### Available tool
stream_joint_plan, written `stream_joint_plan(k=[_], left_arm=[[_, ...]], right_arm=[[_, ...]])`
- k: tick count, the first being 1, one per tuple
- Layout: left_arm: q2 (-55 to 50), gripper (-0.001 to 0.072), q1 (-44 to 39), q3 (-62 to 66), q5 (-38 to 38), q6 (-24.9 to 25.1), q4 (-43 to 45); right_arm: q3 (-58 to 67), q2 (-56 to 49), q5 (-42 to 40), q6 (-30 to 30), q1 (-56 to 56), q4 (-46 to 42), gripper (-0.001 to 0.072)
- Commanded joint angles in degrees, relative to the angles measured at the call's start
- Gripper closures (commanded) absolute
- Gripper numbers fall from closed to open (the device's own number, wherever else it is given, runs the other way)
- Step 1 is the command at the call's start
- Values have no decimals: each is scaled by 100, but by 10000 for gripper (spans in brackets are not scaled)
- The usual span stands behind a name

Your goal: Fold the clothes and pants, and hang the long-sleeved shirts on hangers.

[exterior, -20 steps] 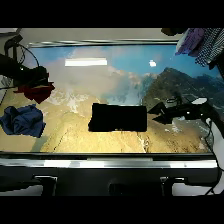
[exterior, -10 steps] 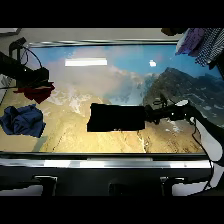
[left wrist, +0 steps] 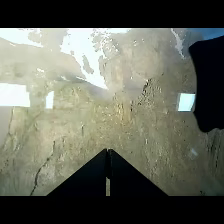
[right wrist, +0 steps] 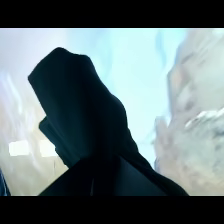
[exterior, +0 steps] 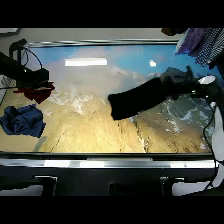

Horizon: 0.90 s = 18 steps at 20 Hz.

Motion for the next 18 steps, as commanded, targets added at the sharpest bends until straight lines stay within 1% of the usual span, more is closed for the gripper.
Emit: stream_joint_plan(k=[1,3,5,8,10,12,14,16,18], left_arm=[[-2,686,4,-2,-11,0,2],[-2,686,7,-2,-7,0,7],[0,687,20,0,-9,0,79],[4,686,66,0,-17,0,92],[4,687,79,0,-63,0,92],[4,687,76,0,-98,0,92],[4,686,76,0,-96,0,92],[4,687,76,0,-98,0,92],[4,687,76,0,-96,0,92]], right_arm=[[658,4,-170,855,-800,-466,682],[739,59,-140,1202,-1408,-573,682],[739,188,-20,1353,-2039,-866,683],[737,391,538,1692,-2922,-1766,683],[732,533,1067,1971,-3362,-2684,683],[730,673,1617,2253,-3661,-3740,683],[699,780,2109,2422,-3836,-4553,684],[570,828,2420,2424,-3880,-5001,681],[247,879,2535,2417,-3880,-5117,681]])
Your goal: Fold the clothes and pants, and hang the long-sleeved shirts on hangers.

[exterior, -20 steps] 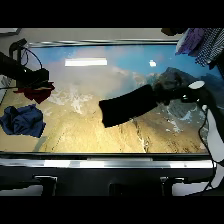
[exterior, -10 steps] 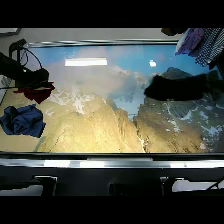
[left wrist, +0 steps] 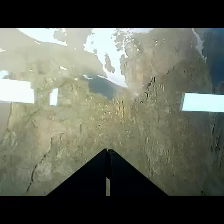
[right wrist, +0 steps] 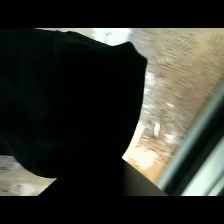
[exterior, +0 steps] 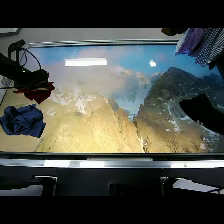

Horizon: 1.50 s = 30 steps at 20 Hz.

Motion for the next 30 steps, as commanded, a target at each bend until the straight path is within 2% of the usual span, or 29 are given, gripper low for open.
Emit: stream_joint_plan(k=[1,7,13,14,17,18,19,20,22,25,27,30], left_arm=[[4,687,7,0,-11,2,2],[4,686,7,0,-15,0,0],[4,686,-7,0,-70,0,-2],[4,686,-7,0,-72,0,-2],[4,686,-7,0,-72,0,-2],[4,686,-7,0,-72,0,-2],[4,685,-7,0,-70,0,-2],[4,685,-7,0,-70,0,-2],[4,685,-4,0,-70,24,-2],[4,686,-7,0,-35,302,-2],[15,687,-7,-2,46,315,-2],[243,687,-42,-275,299,352,0]], right_arm=[[-520,146,529,138,-118,-833,681],[-2105,774,299,433,-118,-1502,680],[-2771,931,162,511,-118,-1631,676],[-2800,931,142,511,-118,-1716,637],[-2791,984,151,446,-118,-1969,306],[-2763,1071,94,426,-116,-2031,268],[-2653,1200,-48,428,-116,-2033,196],[-2472,1325,-195,428,-111,-1985,166],[-1908,1565,-706,323,-111,-1469,199],[-1108,1716,-1585,-623,76,466,375],[-826,1716,-1794,-1266,793,1290,382],[-782,1711,-1639,-1773,2623,1486,424]])
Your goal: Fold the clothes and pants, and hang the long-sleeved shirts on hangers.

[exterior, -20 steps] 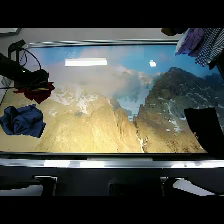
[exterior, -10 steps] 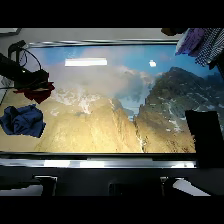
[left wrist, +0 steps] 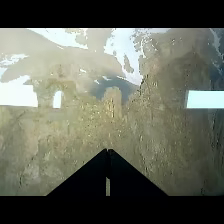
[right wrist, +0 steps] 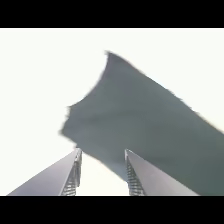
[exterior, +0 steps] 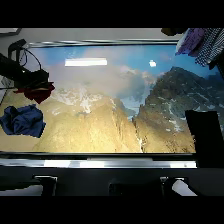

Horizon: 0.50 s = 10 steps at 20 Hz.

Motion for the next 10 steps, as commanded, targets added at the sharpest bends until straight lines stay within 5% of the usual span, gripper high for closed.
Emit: stream_joint_plan(k=[1,2,4,10], left_arm=[[372,687,-22,-505,382,151,2],[638,687,-20,-894,577,190,2],[1217,687,-9,-1711,870,380,70],[1727,685,-11,-2319,579,621,511]], right_arm=[[203,31,-87,-804,1932,656,551],[203,31,-46,-922,2601,553,651],[203,33,-20,-914,3696,282,681],[203,33,50,-918,5119,120,678]])
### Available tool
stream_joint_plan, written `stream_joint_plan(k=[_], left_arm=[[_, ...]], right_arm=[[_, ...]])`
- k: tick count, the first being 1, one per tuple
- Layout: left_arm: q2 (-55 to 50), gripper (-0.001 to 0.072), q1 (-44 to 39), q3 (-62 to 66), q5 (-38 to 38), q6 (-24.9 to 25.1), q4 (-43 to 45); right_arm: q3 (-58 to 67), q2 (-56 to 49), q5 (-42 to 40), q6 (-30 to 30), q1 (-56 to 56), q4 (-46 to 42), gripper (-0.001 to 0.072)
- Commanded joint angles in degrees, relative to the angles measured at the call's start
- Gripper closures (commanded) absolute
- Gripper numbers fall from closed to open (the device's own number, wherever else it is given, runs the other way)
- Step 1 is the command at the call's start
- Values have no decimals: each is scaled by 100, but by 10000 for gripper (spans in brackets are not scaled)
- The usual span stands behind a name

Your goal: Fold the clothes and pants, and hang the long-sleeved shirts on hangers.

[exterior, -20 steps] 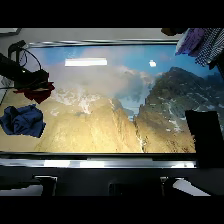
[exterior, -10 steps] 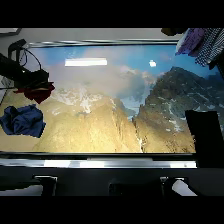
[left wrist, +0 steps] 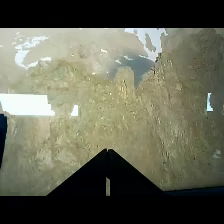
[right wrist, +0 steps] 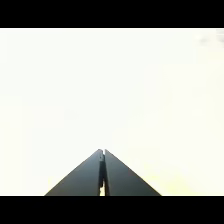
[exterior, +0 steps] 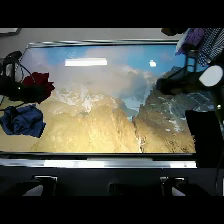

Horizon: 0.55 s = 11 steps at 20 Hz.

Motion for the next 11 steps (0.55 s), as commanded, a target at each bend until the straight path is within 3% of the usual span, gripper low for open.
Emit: stream_joint_plan(k=[1,11], left_arm=[[177,686,-9,-236,-120,111,177],[175,685,-9,-236,-118,109,177]], right_arm=[[11,7,33,-70,656,-44,678],[11,7,142,9,656,-24,678]])
